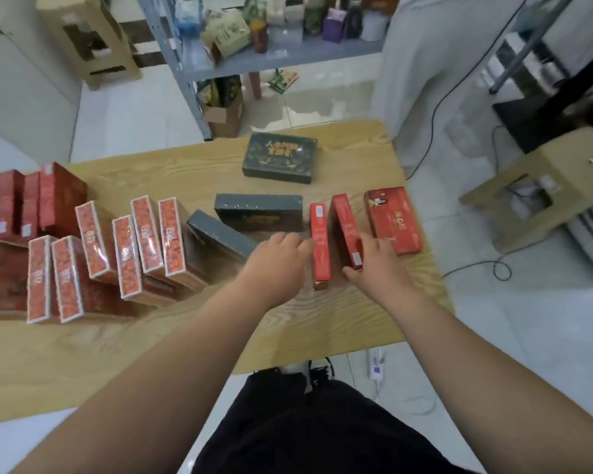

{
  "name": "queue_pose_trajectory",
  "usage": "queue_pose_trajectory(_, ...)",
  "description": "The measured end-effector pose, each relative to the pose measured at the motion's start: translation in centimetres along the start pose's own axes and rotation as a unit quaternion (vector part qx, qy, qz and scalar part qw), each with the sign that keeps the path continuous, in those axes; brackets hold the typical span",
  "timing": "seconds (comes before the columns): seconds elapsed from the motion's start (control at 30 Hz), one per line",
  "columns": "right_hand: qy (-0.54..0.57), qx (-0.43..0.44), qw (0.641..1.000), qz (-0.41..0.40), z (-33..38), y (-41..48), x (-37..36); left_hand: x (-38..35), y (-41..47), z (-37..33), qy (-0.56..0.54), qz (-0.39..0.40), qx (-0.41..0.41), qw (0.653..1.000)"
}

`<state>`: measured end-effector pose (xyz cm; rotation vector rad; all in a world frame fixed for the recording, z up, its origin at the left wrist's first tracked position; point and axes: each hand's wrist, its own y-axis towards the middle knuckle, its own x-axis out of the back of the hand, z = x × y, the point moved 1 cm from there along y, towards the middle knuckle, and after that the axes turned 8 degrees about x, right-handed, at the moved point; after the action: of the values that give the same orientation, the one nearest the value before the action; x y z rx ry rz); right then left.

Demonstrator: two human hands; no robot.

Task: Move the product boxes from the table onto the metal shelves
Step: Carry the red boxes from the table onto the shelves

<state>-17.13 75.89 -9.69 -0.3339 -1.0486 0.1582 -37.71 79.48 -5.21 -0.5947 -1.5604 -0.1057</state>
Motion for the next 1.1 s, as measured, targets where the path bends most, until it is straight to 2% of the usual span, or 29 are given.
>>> queue_pose_trajectory(0.17, 0.090, -0.105, 0.989, -0.059, -0.9, -0.6, -1.4, -0.9, 5.1, -0.9, 0.089, 0.004, -0.072, 0.993)
queue_pose_trajectory(0.33, 0.141, -0.167, 0.974, -0.068, -3.5, -4.0, -1.3, -1.3, 7.4, -2.5, 0.172, 0.021, -0.122, 0.977)
queue_pose_trajectory(0.57, 0.236, -0.210, 0.943, -0.102, -7.5, -9.4, -0.7, -3.4, 7.0, -4.7, 0.157, 0.090, -0.127, 0.975)
queue_pose_trajectory(0.7, 0.292, -0.207, 0.929, -0.096, -9.4, -10.9, -0.3, -4.4, 5.7, -5.1, 0.087, 0.088, -0.105, 0.987)
queue_pose_trajectory(0.9, 0.332, -0.160, 0.927, -0.070, -11.5, -11.8, 0.8, -5.0, 4.1, -5.3, -0.063, 0.131, 0.026, 0.989)
queue_pose_trajectory(1.03, 0.365, -0.140, 0.917, -0.078, -13.1, -11.4, 1.4, -5.7, 0.7, -4.9, -0.227, 0.139, 0.134, 0.955)
queue_pose_trajectory(1.1, 0.374, -0.123, 0.916, -0.071, -13.5, -11.2, 1.8, -5.8, -1.5, -5.0, -0.324, 0.132, 0.195, 0.916)
